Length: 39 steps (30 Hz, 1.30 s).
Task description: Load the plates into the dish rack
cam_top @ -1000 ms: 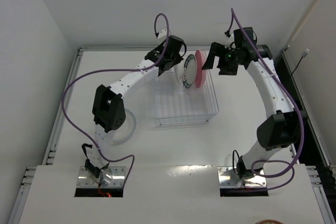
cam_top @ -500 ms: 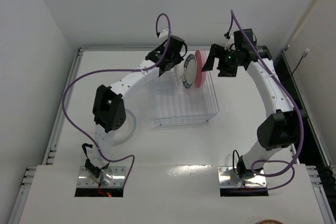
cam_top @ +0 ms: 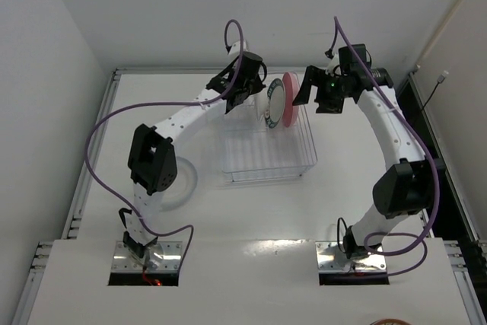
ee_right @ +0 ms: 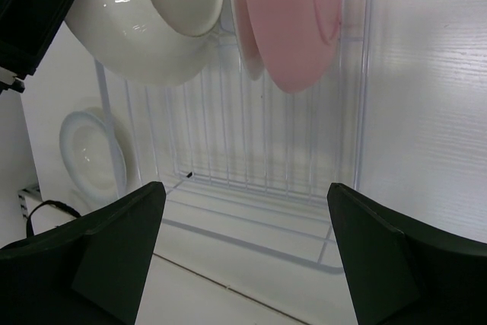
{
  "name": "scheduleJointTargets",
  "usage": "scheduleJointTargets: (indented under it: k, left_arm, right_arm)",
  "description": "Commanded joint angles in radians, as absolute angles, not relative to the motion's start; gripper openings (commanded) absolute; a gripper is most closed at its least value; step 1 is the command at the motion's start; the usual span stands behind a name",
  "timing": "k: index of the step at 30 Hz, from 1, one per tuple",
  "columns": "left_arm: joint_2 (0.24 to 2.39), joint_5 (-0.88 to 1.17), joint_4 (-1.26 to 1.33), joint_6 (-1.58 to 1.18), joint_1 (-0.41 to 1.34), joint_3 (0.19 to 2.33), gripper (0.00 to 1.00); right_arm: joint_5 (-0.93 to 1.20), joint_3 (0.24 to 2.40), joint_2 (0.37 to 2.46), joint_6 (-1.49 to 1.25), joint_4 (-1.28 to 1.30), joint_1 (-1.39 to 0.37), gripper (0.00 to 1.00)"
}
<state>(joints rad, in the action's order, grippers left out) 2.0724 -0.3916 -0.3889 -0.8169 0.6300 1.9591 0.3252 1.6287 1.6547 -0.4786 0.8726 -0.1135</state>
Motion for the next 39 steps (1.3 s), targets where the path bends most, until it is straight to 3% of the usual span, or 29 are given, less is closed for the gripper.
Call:
scheduleJointTargets:
  k: [1, 19, 39]
  left_arm:
    - [1.933, -0.344, -0.18, -0.86, 0.623, 1.933, 0.0]
    - [1.839, -0.264, 0.086, -0.976, 0.595, 1.761, 0.0]
    - [1.898, -0.319, -0.093, -0.936, 0.604, 1.798, 0.0]
  right_arm:
    - [0.345, 1.624, 1.602, -0.485, 0.842, -0.109, 0.86]
    - [0.345, 1.606, 1.583, -0.485, 0.842, -0.1, 0.86]
    - [0.354, 1.597, 1.574, -0.485, 0.842, -0.091, 0.86]
